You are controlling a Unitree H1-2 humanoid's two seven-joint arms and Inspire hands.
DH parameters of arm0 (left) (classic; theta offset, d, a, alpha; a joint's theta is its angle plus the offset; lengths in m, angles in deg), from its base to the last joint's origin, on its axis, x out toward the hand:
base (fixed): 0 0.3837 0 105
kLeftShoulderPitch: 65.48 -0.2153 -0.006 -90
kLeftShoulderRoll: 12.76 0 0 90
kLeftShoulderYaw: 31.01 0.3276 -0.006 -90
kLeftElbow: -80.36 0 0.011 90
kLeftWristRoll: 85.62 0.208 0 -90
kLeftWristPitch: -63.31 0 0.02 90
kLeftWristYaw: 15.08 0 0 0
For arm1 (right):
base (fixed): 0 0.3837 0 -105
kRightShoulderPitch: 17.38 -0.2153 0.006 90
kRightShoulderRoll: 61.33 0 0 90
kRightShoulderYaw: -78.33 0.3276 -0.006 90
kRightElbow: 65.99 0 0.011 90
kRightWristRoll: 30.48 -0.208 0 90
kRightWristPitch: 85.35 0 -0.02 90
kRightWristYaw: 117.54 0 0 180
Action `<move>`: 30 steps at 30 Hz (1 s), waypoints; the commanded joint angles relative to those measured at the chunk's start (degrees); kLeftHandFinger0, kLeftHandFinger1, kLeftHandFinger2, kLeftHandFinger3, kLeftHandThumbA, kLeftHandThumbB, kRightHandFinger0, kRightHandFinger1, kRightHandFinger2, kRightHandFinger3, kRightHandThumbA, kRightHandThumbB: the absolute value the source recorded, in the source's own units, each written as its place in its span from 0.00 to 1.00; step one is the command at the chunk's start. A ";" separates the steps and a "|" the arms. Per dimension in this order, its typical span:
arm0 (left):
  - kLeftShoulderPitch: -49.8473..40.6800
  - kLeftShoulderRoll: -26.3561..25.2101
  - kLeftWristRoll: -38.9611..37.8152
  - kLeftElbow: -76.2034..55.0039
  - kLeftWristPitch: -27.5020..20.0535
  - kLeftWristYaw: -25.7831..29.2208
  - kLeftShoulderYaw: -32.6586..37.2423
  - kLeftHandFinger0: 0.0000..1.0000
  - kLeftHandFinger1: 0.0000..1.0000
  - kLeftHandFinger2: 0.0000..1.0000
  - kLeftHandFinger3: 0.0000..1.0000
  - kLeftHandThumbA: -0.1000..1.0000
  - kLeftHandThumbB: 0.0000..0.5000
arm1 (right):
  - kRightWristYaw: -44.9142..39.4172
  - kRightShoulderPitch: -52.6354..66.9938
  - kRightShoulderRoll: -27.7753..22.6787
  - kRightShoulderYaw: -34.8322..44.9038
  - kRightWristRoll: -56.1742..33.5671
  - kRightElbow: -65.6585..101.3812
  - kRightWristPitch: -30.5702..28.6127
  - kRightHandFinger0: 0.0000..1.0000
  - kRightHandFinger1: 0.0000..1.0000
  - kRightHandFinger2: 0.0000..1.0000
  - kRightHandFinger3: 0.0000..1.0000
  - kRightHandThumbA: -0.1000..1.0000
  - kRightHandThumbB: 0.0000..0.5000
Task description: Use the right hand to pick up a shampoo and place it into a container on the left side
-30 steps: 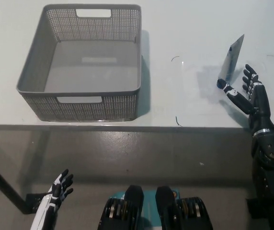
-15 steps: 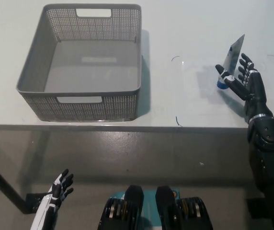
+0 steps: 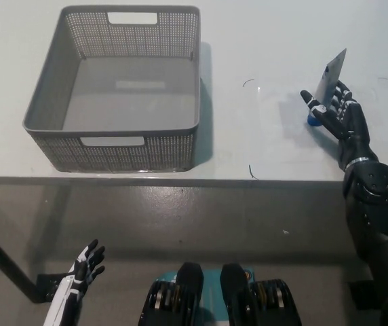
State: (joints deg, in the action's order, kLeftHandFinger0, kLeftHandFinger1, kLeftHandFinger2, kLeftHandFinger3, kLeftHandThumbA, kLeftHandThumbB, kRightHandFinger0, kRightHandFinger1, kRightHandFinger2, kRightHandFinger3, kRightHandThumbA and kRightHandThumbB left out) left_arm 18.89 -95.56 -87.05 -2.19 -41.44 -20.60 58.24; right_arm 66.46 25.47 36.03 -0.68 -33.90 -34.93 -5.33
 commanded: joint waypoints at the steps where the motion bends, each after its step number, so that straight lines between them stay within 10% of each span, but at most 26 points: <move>1: -0.38 -0.58 -0.02 -1.89 -1.86 -0.14 -0.29 1.00 1.00 1.00 1.00 1.00 0.64 | -1.97 -4.83 -0.43 0.77 -2.71 -1.88 -3.88 1.00 1.00 1.00 1.00 0.97 0.87; 23: -0.09 -1.00 -0.22 -2.63 -1.68 -0.70 -0.09 1.00 1.00 1.00 1.00 1.00 0.74 | 0.12 -12.52 -2.18 -1.46 -1.50 -17.02 -7.74 1.00 1.00 1.00 1.00 0.91 0.93; 27: -0.16 -1.05 -0.49 -2.28 -2.14 -0.87 -0.09 1.00 1.00 1.00 1.00 1.00 0.73 | 4.04 -13.23 -1.53 -0.95 -1.87 -17.92 -8.73 1.00 1.00 1.00 1.00 0.60 0.66; 28: -0.33 -1.03 -0.29 -2.33 -2.02 -0.77 -0.07 1.00 1.00 1.00 1.00 1.00 0.72 | 12.55 -13.94 -1.06 -1.65 -0.04 -18.86 -8.61 0.57 0.52 0.60 0.63 0.17 0.57; 29: -0.39 -1.07 -0.22 -2.43 -1.92 -0.75 -0.07 1.00 1.00 1.00 1.00 1.00 0.73 | 13.39 -13.91 -1.08 -2.01 0.38 -19.11 -8.85 0.22 0.22 0.33 0.29 0.05 0.58; 30: -0.43 -1.10 -0.14 -2.53 -1.80 -0.73 -0.07 1.00 1.00 1.00 1.00 1.00 0.74 | 14.45 -13.92 -1.12 -2.46 0.91 -19.40 -9.13 0.09 0.18 0.33 0.26 0.01 0.54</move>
State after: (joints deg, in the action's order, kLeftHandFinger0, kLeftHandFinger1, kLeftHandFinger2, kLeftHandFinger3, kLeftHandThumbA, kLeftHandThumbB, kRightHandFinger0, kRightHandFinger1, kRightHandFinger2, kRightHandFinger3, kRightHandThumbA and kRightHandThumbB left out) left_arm 18.47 -95.62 -87.05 -2.79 -41.45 -20.73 58.36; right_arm 70.05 16.31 34.89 -1.85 -35.41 -52.96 -11.04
